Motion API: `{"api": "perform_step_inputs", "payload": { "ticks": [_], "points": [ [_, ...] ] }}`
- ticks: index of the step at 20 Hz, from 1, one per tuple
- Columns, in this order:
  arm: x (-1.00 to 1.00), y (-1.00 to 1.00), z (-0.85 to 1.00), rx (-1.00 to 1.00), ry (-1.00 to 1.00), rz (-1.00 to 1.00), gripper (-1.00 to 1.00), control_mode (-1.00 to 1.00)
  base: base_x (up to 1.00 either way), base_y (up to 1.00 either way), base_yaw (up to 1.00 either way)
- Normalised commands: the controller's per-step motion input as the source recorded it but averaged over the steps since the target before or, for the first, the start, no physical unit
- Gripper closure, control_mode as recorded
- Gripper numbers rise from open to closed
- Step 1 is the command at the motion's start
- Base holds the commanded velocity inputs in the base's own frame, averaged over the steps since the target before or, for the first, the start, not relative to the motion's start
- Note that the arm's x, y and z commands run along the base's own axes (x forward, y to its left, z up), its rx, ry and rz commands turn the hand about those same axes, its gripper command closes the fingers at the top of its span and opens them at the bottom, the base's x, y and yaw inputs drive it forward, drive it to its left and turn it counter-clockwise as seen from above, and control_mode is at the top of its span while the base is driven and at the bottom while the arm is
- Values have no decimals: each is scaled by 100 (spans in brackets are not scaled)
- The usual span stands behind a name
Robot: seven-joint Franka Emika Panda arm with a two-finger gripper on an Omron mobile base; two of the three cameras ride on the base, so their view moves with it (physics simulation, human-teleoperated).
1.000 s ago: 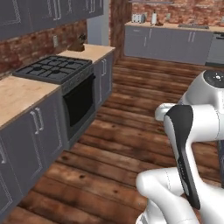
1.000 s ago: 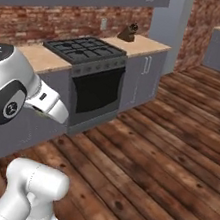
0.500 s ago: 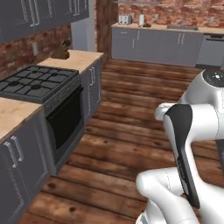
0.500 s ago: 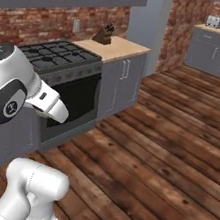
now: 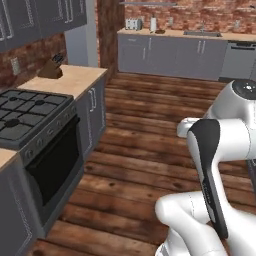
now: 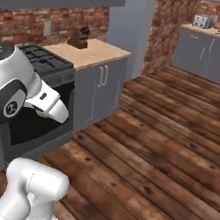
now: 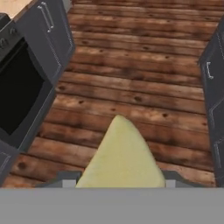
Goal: Retrieve the sausage and cheese from the fridge and place them on the cutting board on the counter.
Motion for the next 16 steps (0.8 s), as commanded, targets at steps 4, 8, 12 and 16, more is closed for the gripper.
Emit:
{"api": "perform_step_inputs", "payload": {
  "ticks": [4,8,12,16],
  "points": [
    [0,0,0,0,0,0,100,100,100,-9,-6],
    [0,0,0,0,0,0,100,100,100,-13,-3],
    [0,0,0,0,0,0,100,100,100,-14,0],
    [0,0,0,0,0,0,100,100,100,-14,0]
  ]
}}
